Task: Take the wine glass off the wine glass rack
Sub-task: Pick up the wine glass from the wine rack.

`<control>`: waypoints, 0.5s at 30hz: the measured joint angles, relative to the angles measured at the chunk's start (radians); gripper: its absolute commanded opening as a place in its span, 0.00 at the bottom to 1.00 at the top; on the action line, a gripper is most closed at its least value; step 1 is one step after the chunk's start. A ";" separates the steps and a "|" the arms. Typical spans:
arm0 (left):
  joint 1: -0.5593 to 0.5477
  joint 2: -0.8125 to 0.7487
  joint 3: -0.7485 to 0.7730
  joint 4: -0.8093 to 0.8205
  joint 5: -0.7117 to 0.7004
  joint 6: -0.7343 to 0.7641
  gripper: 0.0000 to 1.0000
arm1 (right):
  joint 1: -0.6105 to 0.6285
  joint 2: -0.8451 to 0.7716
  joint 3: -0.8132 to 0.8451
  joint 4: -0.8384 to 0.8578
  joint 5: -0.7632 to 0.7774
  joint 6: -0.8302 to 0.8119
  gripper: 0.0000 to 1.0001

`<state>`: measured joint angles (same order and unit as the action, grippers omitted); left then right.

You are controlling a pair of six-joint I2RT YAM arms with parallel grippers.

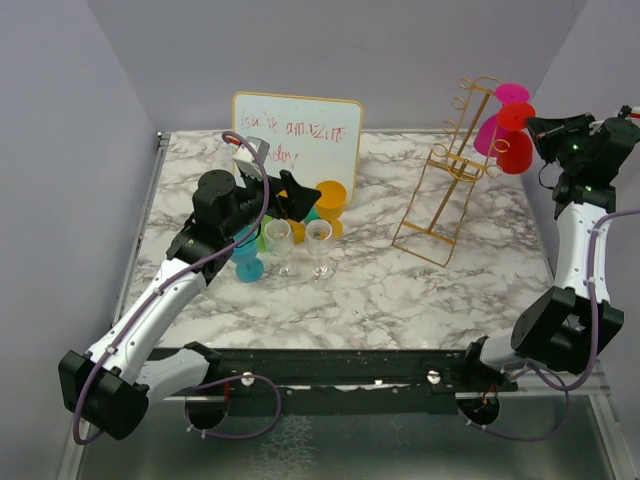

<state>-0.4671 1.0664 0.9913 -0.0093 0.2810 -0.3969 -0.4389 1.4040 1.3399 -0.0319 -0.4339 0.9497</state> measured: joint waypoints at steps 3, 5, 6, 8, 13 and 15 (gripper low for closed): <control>0.000 0.000 0.000 0.000 0.006 0.000 0.99 | 0.000 0.000 0.000 0.000 0.000 0.000 0.01; 0.000 0.000 0.000 0.000 0.008 0.000 0.99 | 0.000 0.000 0.000 0.000 0.000 -0.001 0.01; 0.000 0.000 0.000 0.000 0.008 0.000 0.99 | 0.000 0.000 0.000 0.000 0.000 -0.001 0.01; 0.000 0.000 0.000 0.000 0.009 -0.003 0.99 | 0.000 0.000 0.000 0.000 0.004 -0.009 0.00; 0.000 0.005 0.000 0.000 0.021 -0.008 0.99 | 0.000 0.000 0.000 -0.001 0.030 -0.027 0.01; 0.000 0.013 0.002 0.000 0.042 -0.008 0.99 | 0.000 -0.002 0.000 -0.001 0.039 -0.034 0.00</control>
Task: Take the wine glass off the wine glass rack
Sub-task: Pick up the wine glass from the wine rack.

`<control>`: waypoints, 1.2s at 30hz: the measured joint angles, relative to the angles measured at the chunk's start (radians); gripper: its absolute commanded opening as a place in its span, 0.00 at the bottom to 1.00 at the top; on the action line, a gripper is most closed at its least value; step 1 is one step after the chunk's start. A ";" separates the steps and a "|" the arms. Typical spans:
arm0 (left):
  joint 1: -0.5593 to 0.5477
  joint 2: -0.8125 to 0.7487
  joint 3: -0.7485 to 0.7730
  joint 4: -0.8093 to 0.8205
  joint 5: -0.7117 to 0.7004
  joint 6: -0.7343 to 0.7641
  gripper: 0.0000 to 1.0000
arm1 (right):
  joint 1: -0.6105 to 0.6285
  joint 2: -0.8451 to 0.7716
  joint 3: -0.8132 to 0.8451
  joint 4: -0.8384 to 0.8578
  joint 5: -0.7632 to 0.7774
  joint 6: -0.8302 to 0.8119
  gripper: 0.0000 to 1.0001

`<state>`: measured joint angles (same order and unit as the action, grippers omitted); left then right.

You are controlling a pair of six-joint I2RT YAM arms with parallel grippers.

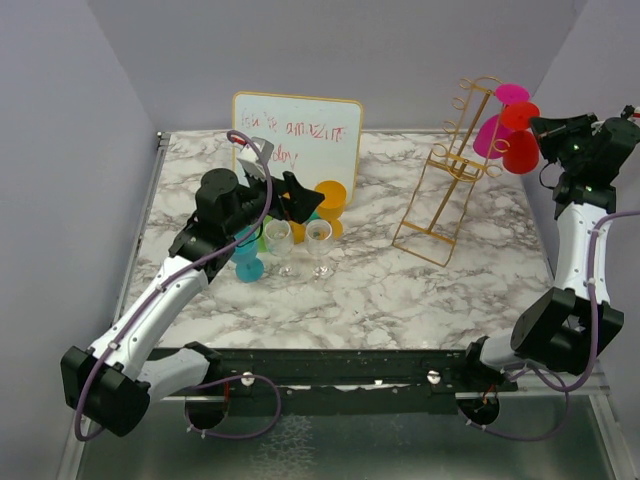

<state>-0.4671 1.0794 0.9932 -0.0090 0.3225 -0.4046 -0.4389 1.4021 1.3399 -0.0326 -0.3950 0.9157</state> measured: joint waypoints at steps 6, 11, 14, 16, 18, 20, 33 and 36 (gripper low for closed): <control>0.000 0.017 0.013 0.000 0.040 0.001 0.99 | 0.000 -0.010 0.000 0.000 0.014 -0.009 0.00; 0.000 0.018 0.016 0.000 0.051 0.005 0.99 | 0.000 -0.036 0.000 -0.011 0.018 -0.009 0.00; 0.000 0.017 0.021 0.000 0.052 0.010 0.99 | 0.000 -0.066 -0.001 -0.021 0.029 -0.017 0.01; 0.000 0.013 0.026 0.000 0.052 0.018 0.99 | 0.000 -0.085 -0.002 -0.029 0.041 -0.027 0.01; 0.000 0.002 0.026 -0.001 0.052 0.024 0.99 | 0.000 -0.108 -0.011 -0.042 0.052 -0.038 0.01; 0.000 -0.011 0.026 0.000 0.052 0.028 0.99 | 0.000 -0.142 -0.032 -0.055 0.068 -0.052 0.01; 0.000 -0.085 0.023 0.016 0.053 0.011 0.99 | 0.000 -0.423 -0.122 -0.245 0.079 -0.243 0.00; 0.000 -0.088 0.022 0.035 0.060 -0.002 0.99 | 0.013 -0.477 -0.140 -0.293 0.018 -0.254 0.01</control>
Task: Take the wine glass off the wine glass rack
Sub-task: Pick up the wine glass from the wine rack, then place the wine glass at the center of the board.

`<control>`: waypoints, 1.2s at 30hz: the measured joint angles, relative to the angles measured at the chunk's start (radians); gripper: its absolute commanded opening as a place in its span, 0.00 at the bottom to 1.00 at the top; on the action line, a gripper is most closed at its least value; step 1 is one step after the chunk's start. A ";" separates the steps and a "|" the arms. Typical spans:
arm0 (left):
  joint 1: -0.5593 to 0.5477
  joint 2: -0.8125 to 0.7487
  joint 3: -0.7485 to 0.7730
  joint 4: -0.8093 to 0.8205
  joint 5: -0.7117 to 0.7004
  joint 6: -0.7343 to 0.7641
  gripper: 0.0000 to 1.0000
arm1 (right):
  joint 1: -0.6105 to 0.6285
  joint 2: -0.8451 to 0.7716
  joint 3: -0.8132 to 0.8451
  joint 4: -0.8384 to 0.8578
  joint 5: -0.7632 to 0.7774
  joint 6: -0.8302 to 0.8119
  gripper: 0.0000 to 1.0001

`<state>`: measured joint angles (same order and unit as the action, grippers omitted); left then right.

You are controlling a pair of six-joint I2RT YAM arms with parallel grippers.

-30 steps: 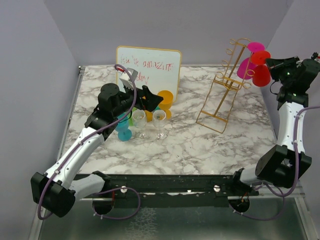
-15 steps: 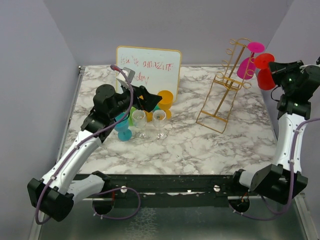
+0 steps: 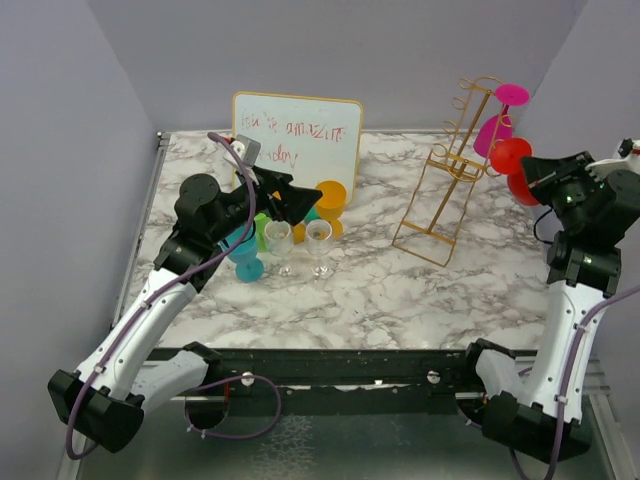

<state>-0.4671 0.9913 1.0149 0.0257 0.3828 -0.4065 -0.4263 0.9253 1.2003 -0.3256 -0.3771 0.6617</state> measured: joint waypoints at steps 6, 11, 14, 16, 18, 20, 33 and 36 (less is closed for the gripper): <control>0.000 0.007 0.000 0.003 0.041 -0.009 0.99 | 0.097 -0.117 -0.014 -0.164 -0.055 -0.037 0.00; 0.000 0.024 0.000 0.003 0.068 -0.021 0.99 | 0.159 -0.233 -0.034 -0.269 -0.055 -0.054 0.01; 0.000 0.035 0.000 0.004 0.082 -0.029 0.99 | 0.163 -0.250 -0.042 -0.298 -0.055 -0.055 0.01; 0.000 0.042 0.000 0.004 0.091 -0.035 0.99 | 0.164 -0.241 -0.046 -0.312 -0.055 -0.055 0.01; 0.000 0.050 0.000 0.004 0.104 -0.042 0.99 | 0.166 -0.229 -0.049 -0.321 -0.058 -0.053 0.00; 0.000 0.056 0.000 0.004 0.122 -0.050 0.99 | 0.172 -0.222 -0.062 -0.322 -0.064 -0.050 0.01; 0.000 0.036 -0.072 0.063 0.257 -0.130 0.99 | 0.299 -0.235 -0.252 -0.313 -0.341 -0.126 0.01; 0.000 0.012 -0.120 0.084 0.259 -0.157 0.98 | 0.330 -0.246 -0.272 -0.309 -0.443 -0.166 0.01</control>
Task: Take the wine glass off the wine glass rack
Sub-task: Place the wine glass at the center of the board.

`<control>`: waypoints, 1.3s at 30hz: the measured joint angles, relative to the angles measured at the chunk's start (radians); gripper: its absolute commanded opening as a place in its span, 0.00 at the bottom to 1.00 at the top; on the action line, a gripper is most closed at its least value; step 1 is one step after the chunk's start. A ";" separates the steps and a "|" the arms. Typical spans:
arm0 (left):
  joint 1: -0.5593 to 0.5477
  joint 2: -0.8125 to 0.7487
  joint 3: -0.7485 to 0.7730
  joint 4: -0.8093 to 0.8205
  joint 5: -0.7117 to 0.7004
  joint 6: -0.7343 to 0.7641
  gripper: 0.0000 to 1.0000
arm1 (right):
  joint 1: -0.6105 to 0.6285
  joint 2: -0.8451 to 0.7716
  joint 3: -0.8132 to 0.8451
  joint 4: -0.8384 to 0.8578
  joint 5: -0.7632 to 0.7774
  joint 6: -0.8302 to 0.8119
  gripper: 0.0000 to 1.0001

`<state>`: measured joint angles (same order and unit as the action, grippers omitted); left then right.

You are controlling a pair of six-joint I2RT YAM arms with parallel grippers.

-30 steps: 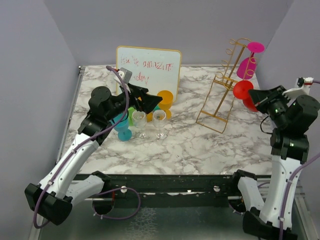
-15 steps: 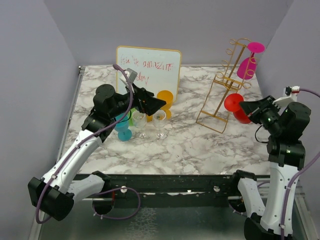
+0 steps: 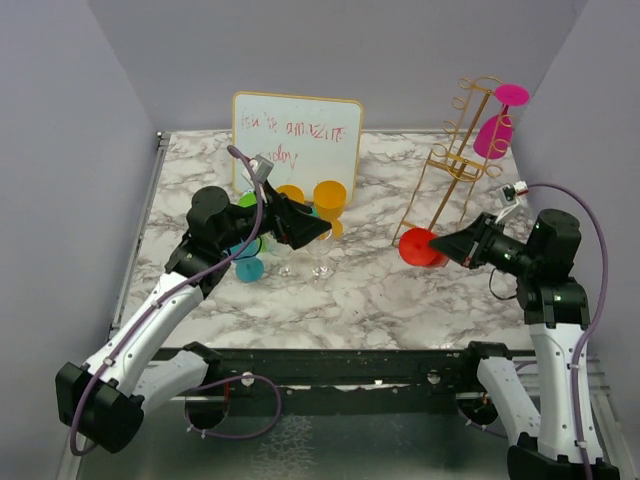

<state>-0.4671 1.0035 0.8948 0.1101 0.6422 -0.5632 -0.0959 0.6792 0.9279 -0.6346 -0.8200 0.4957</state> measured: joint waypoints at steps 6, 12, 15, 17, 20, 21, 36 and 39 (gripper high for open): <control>-0.003 -0.037 -0.085 0.045 0.028 -0.055 0.95 | 0.051 -0.001 -0.013 0.050 -0.123 -0.026 0.00; -0.041 -0.034 -0.117 0.068 0.051 -0.095 0.95 | 0.071 0.007 -0.084 0.087 -0.164 -0.040 0.00; -0.074 -0.020 -0.119 0.078 0.056 -0.104 0.95 | 0.081 0.023 -0.092 0.103 -0.167 -0.041 0.01; -0.101 -0.002 -0.119 0.095 0.057 -0.112 0.93 | 0.090 0.038 -0.092 0.116 -0.173 -0.043 0.01; -0.137 0.034 -0.119 0.113 0.057 -0.121 0.92 | 0.126 0.063 -0.092 0.135 -0.179 -0.044 0.01; -0.146 0.047 -0.119 0.116 0.057 -0.124 0.91 | 0.142 0.070 -0.092 0.144 -0.179 -0.044 0.00; -0.262 0.160 -0.068 0.129 0.050 -0.151 0.50 | 0.444 0.237 -0.035 0.284 -0.098 -0.017 0.01; -0.262 0.160 -0.068 0.130 0.050 -0.153 0.37 | 0.492 0.258 -0.034 0.307 -0.074 -0.015 0.00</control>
<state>-0.7288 1.1633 0.8265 0.2398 0.6926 -0.7162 0.3958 0.9375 0.8936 -0.3275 -0.8944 0.4805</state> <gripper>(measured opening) 0.492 0.020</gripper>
